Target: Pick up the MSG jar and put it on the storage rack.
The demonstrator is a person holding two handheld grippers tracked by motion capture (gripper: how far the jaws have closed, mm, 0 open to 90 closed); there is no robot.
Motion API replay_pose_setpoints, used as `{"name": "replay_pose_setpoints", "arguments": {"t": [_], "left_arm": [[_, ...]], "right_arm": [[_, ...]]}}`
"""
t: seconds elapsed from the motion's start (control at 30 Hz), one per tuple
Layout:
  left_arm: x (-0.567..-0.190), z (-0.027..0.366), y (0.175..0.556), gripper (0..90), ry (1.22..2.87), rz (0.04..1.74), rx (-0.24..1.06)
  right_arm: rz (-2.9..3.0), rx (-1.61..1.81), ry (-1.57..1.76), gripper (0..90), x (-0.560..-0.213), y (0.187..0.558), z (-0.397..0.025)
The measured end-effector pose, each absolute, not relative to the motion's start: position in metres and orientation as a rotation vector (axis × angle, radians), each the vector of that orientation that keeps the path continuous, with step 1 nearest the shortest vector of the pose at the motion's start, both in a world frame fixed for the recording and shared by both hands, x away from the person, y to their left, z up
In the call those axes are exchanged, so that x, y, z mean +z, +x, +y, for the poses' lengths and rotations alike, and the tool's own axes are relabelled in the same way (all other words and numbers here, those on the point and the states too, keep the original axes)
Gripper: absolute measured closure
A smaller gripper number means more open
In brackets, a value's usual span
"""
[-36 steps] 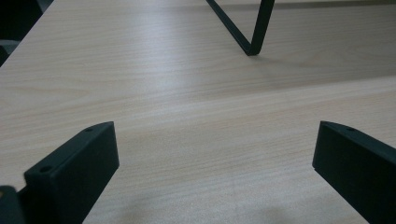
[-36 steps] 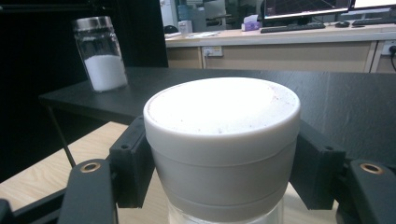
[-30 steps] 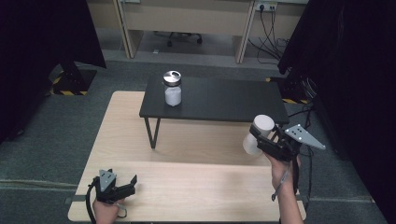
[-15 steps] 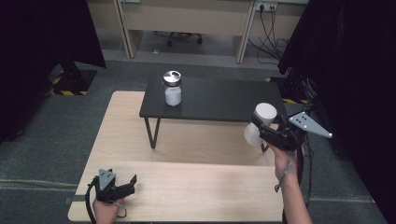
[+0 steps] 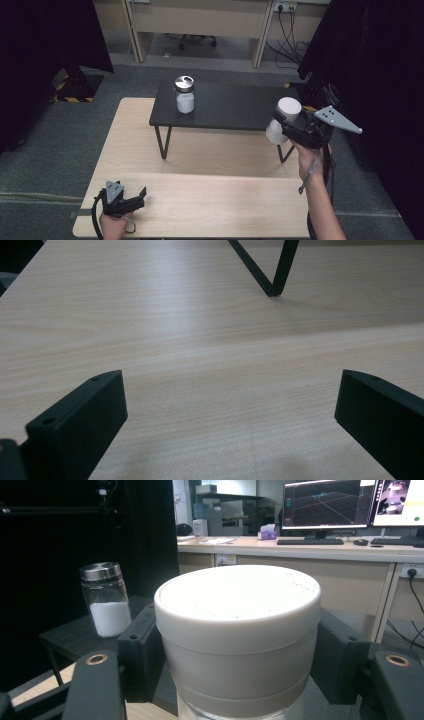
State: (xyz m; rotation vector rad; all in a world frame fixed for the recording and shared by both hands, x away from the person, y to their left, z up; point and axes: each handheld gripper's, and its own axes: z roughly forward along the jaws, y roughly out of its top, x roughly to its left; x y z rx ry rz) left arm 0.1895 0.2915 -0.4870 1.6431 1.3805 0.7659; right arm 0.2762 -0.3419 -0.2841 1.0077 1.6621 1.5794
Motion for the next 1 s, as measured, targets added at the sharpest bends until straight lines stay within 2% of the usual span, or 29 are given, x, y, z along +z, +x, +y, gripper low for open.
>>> {"name": "replay_pose_setpoints", "arguments": {"t": [1.0], "left_arm": [[-0.486, 0.286, 0.191, 0.0, 1.651, 1.393, 0.796]], "right_arm": [[1.61, 1.584, 1.046, 33.4, -0.29, 0.332, -0.345]]}}
